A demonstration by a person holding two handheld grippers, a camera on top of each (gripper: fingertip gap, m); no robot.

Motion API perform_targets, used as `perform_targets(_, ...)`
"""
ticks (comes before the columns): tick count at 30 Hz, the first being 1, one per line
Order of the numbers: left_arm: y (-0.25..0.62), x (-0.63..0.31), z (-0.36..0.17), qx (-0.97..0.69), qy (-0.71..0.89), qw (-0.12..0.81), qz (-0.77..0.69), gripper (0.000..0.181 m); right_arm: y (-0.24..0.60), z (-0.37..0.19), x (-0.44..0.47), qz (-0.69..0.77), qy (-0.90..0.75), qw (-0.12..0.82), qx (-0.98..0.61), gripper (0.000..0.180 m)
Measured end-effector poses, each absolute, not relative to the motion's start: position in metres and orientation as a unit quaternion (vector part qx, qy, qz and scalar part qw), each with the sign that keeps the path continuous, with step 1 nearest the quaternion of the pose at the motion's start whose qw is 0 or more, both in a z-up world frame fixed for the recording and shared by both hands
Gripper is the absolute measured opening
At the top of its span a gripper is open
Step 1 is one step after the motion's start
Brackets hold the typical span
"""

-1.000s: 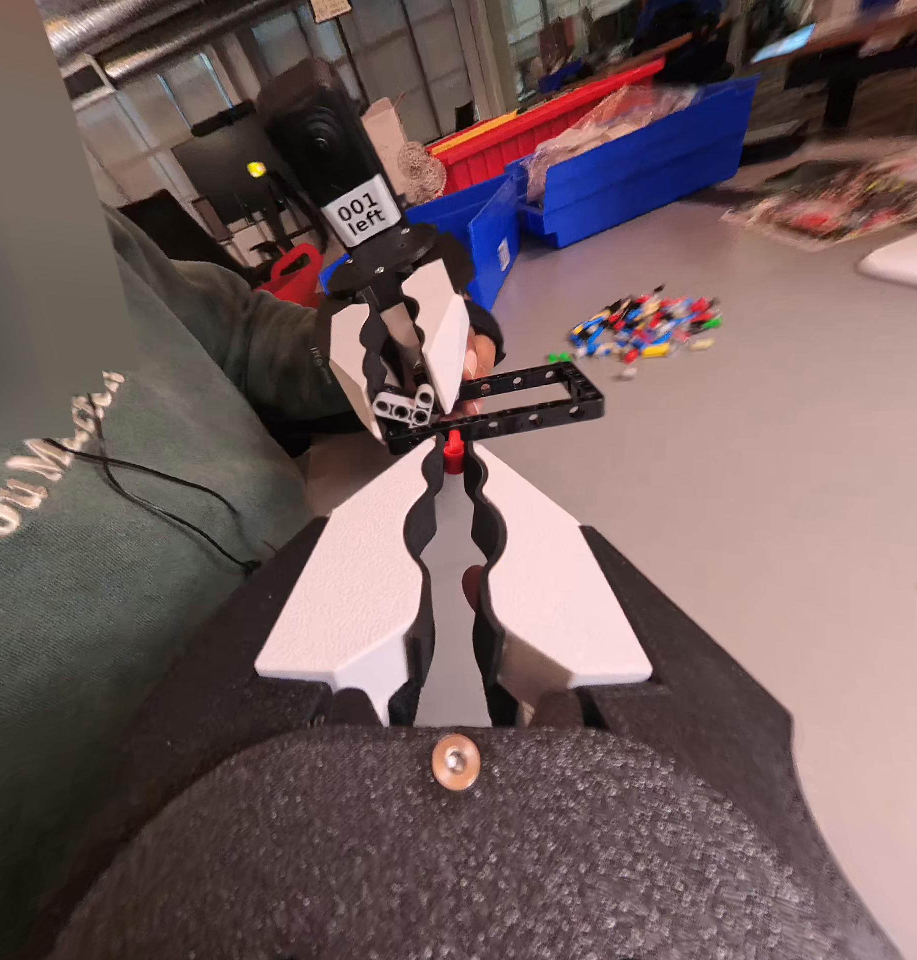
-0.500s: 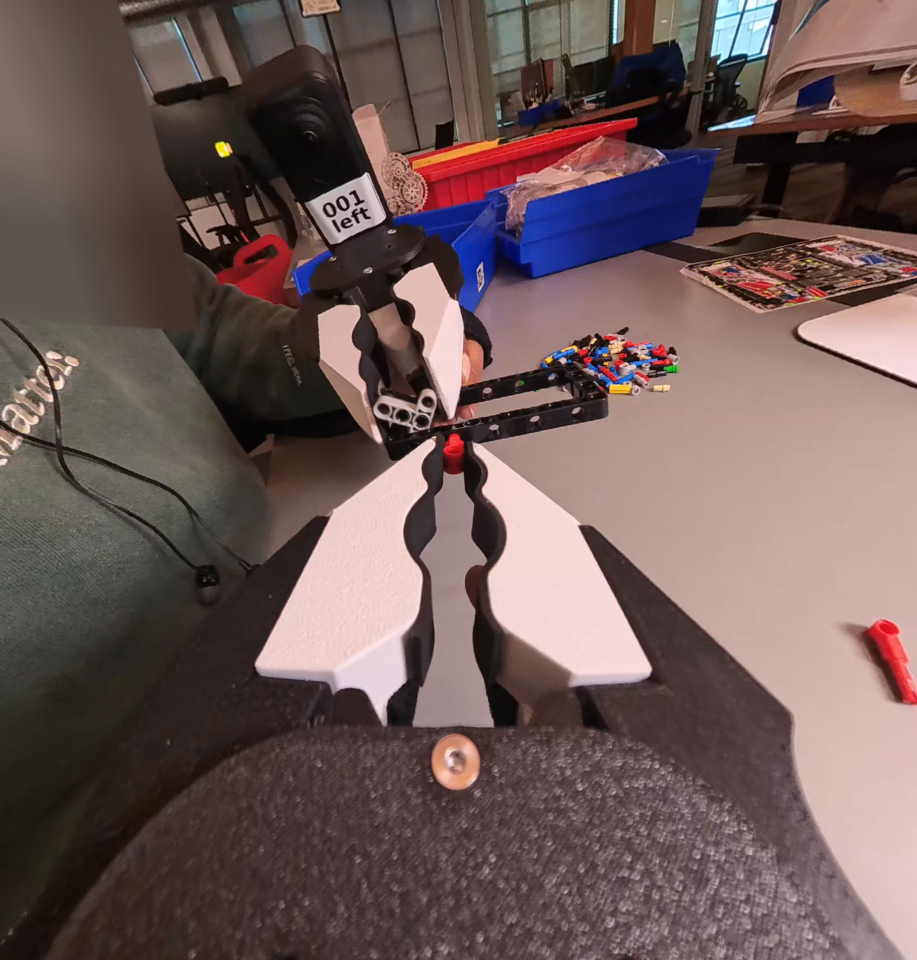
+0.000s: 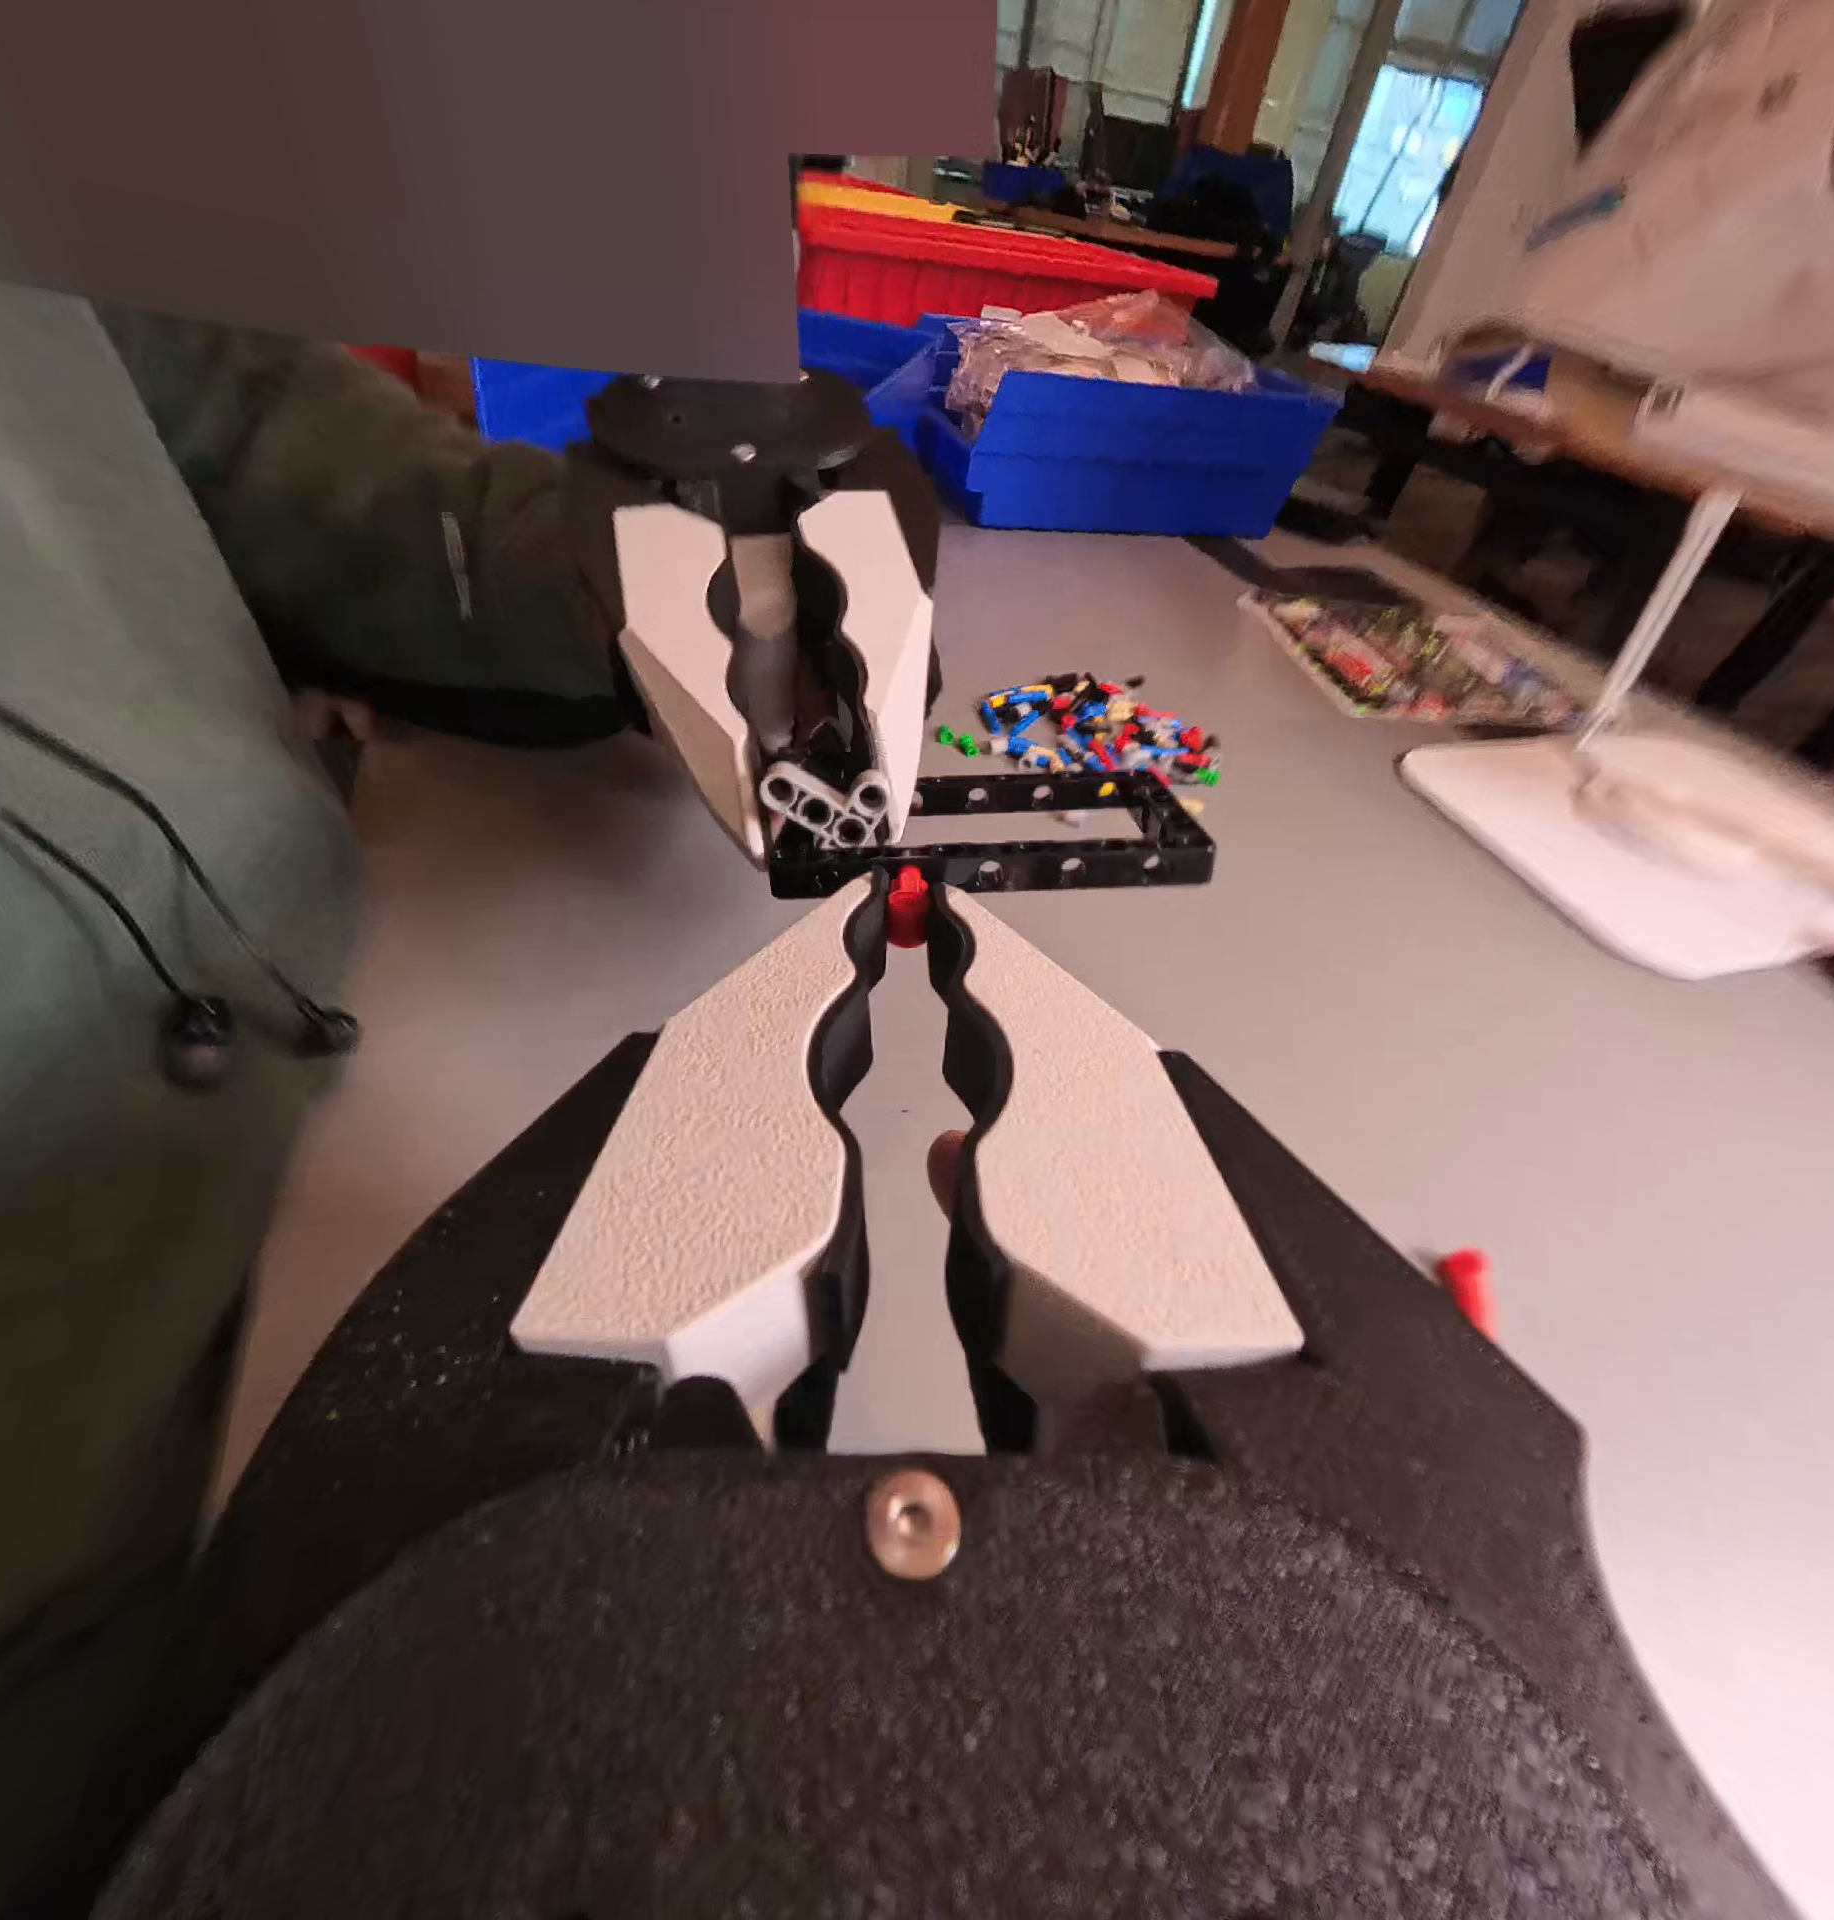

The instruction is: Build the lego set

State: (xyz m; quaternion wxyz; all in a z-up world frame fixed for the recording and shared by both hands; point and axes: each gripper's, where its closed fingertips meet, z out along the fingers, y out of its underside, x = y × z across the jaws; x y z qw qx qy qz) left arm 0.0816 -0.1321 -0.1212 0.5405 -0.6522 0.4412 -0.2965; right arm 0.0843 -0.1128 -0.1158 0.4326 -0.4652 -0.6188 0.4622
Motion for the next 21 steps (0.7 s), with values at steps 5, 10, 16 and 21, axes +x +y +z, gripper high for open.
perform_targets(5,-0.129,0.082,-0.126,-0.666,0.425,0.534,-0.302,0.029,-0.112,-0.123,0.082,0.488,-0.606,0.393,-0.491,0.005)
perform_targets(10,-0.125,0.074,-0.120,-0.675,0.387,0.534,-0.331,0.048,-0.106,-0.123,0.082,0.477,-0.609,0.408,-0.484,0.005)
perform_targets(16,-0.120,0.065,-0.115,-0.683,0.361,0.532,-0.345,0.042,-0.105,-0.122,0.081,0.466,-0.617,0.425,-0.471,0.005)
perform_targets(21,-0.116,0.064,-0.109,-0.687,0.313,0.525,-0.392,0.033,-0.109,-0.121,0.082,0.461,-0.625,0.441,-0.450,0.005)
